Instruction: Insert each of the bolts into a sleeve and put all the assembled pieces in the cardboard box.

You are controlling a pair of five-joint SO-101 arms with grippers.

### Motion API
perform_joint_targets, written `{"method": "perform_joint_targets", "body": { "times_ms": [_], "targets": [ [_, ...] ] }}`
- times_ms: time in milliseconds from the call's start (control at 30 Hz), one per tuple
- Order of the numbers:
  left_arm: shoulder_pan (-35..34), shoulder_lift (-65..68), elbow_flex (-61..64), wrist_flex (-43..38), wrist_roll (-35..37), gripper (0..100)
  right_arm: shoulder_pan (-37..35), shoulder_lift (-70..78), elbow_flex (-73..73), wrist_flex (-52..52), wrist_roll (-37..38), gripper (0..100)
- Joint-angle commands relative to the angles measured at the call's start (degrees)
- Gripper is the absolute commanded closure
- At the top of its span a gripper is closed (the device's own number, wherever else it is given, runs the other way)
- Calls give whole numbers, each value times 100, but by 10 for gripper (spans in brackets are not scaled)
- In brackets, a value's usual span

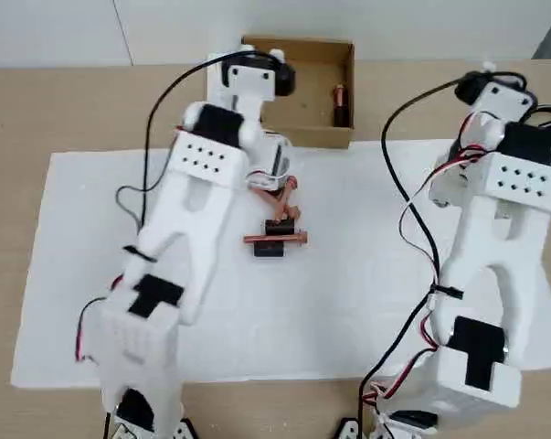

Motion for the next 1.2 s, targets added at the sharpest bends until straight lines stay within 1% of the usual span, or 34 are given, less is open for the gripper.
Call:
{"method": "perform_joint_targets", "body": {
  "times_ms": [0, 133, 233, 367, 700, 900, 1167],
  "targets": [
    [141, 668, -1270, 281, 88, 844, 22, -295, 316, -295, 53, 771],
    [246, 1451, -2105, 422, 88, 844, 22, -330, 791, -716, 53, 771],
    [316, 1864, -2413, 484, 88, 844, 22, -330, 967, -910, 53, 770],
    [334, 2084, -2457, 484, 88, 844, 22, -321, 985, -945, 53, 770],
    [325, 2154, -2431, 448, 88, 844, 31, -330, 985, -919, 53, 770],
    [316, 2532, -2466, 404, 246, 844, 31, -330, 985, -910, 53, 770],
    [299, 2611, -2738, 422, 246, 844, 31, -330, 985, -919, 53, 770]
  ]
}}
